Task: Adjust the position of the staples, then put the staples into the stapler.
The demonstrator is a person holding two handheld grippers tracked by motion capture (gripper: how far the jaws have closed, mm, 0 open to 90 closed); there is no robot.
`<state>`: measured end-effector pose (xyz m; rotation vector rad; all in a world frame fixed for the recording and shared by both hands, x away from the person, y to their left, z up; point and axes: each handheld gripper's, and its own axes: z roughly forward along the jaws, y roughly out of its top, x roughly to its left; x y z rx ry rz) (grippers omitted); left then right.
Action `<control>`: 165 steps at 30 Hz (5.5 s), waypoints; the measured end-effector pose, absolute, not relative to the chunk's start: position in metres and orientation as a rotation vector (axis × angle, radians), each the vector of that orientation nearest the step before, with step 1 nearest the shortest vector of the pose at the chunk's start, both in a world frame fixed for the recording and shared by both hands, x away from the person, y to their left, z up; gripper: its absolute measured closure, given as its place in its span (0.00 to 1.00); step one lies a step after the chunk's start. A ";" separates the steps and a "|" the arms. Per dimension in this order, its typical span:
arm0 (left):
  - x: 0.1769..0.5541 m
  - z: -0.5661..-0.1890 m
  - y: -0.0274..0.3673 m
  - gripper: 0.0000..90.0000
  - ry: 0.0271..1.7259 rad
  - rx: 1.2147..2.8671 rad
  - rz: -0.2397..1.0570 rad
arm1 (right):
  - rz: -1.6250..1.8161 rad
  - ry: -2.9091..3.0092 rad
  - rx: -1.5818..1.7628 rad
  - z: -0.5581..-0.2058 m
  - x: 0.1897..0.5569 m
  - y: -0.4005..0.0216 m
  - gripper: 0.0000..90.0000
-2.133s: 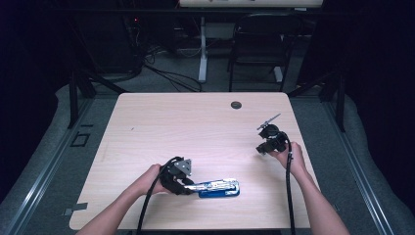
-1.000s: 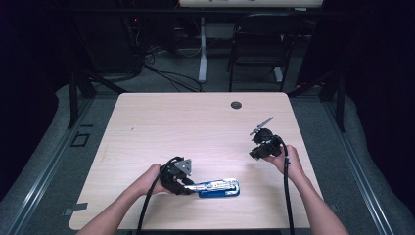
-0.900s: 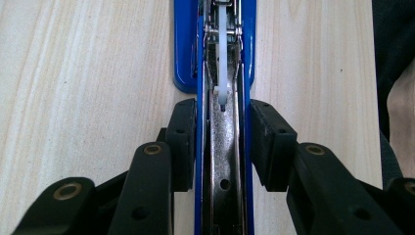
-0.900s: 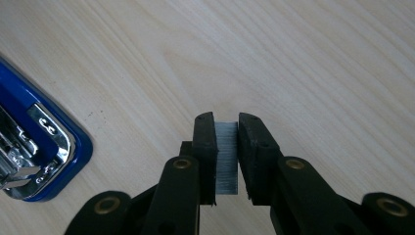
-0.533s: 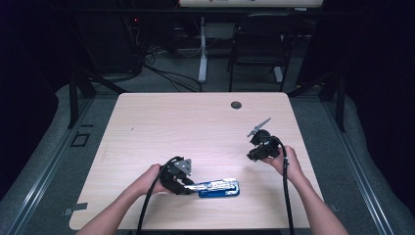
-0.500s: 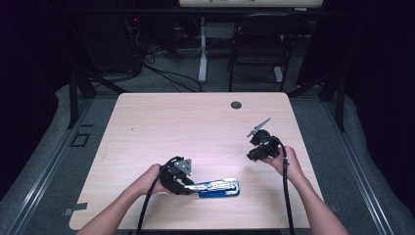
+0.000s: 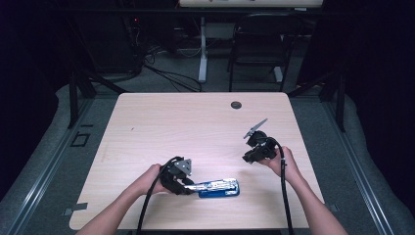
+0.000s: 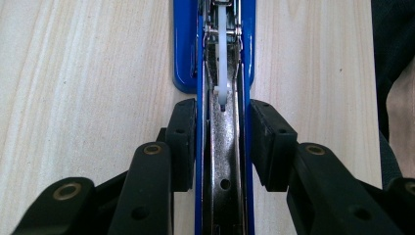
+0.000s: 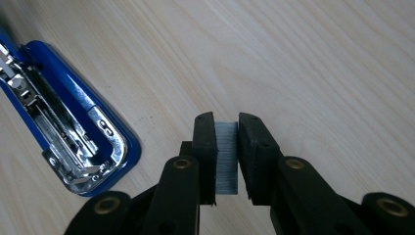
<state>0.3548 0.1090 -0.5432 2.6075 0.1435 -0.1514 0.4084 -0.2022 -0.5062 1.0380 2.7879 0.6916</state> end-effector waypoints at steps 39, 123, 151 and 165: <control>0.357 -0.544 0.109 0.72 0.121 2.605 -0.162 | 0.852 2.930 0.816 -0.498 0.388 -0.164 0.87; 0.360 -0.545 0.110 0.72 0.122 2.600 -0.181 | 0.799 3.106 0.178 -0.517 0.367 -0.147 0.87; 0.360 -0.545 0.110 0.72 0.123 2.601 -0.182 | 0.642 3.080 0.048 -0.520 0.358 -0.142 0.84; 0.361 -0.545 0.110 0.71 0.123 2.600 -0.181 | 0.703 3.058 0.239 -0.518 0.365 -0.145 0.77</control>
